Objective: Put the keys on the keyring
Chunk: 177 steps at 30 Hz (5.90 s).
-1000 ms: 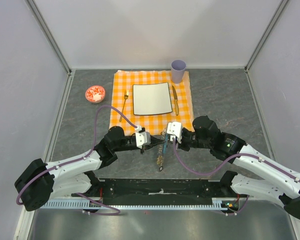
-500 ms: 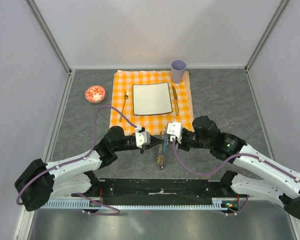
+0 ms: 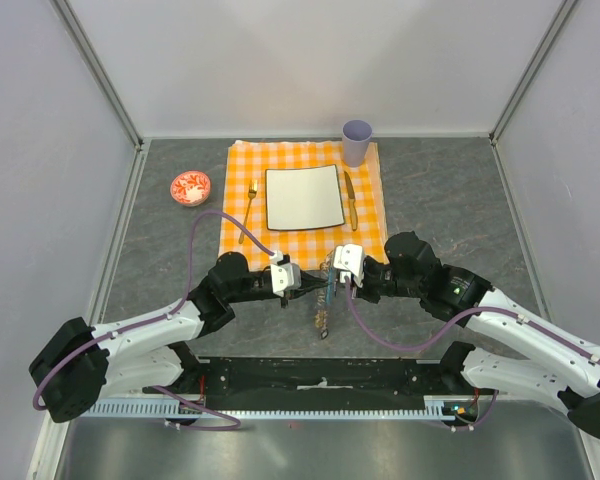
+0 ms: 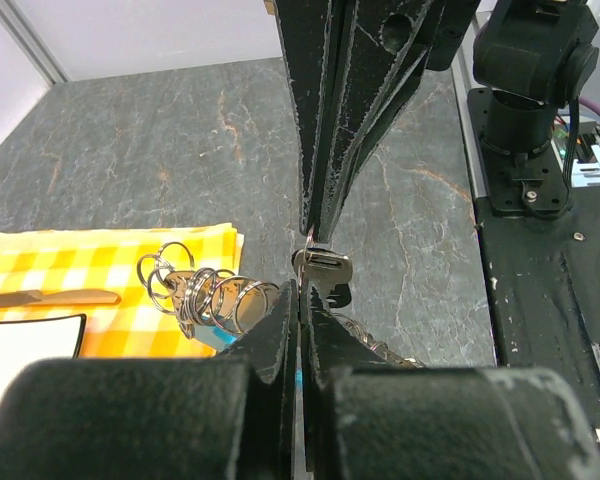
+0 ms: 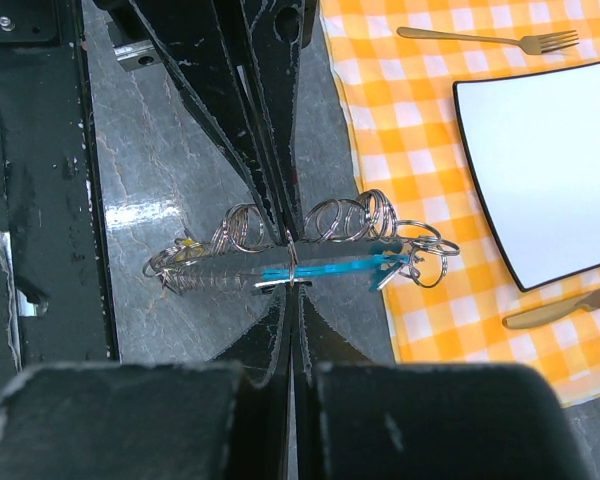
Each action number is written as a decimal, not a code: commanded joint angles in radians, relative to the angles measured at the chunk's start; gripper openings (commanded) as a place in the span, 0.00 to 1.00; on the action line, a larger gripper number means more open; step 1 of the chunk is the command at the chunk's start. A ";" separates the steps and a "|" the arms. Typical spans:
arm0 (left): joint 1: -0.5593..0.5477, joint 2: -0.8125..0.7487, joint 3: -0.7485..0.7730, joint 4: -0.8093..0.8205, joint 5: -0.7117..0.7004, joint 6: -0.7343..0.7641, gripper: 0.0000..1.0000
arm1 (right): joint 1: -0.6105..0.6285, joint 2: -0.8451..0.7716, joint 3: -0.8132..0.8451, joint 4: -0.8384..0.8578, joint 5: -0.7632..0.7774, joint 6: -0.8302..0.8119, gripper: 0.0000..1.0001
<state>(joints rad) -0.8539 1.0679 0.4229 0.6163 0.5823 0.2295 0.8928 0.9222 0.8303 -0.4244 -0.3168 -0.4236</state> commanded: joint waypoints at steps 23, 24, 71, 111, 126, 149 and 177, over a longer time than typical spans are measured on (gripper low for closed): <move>0.004 -0.009 0.020 0.030 0.071 0.080 0.02 | 0.003 -0.028 0.016 0.001 -0.019 -0.017 0.00; 0.003 -0.011 0.020 0.022 0.067 0.082 0.02 | 0.003 -0.025 0.018 -0.002 -0.019 -0.018 0.00; 0.003 -0.008 0.030 0.023 0.125 0.087 0.02 | 0.003 0.015 0.035 -0.028 -0.062 -0.061 0.00; 0.003 -0.006 0.033 0.023 0.110 0.073 0.02 | 0.003 0.003 0.030 -0.031 -0.097 -0.058 0.00; 0.003 -0.005 0.030 0.023 0.105 0.076 0.02 | 0.003 -0.013 0.032 -0.034 -0.071 -0.052 0.00; 0.004 0.000 0.034 0.030 0.120 0.070 0.02 | 0.003 0.009 0.036 -0.030 -0.097 -0.055 0.00; 0.003 0.014 0.040 0.062 0.169 0.044 0.02 | 0.003 0.027 0.035 0.004 -0.160 -0.047 0.00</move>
<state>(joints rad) -0.8486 1.0874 0.4229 0.5705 0.7166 0.2855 0.8928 0.9413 0.8310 -0.4644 -0.4297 -0.4721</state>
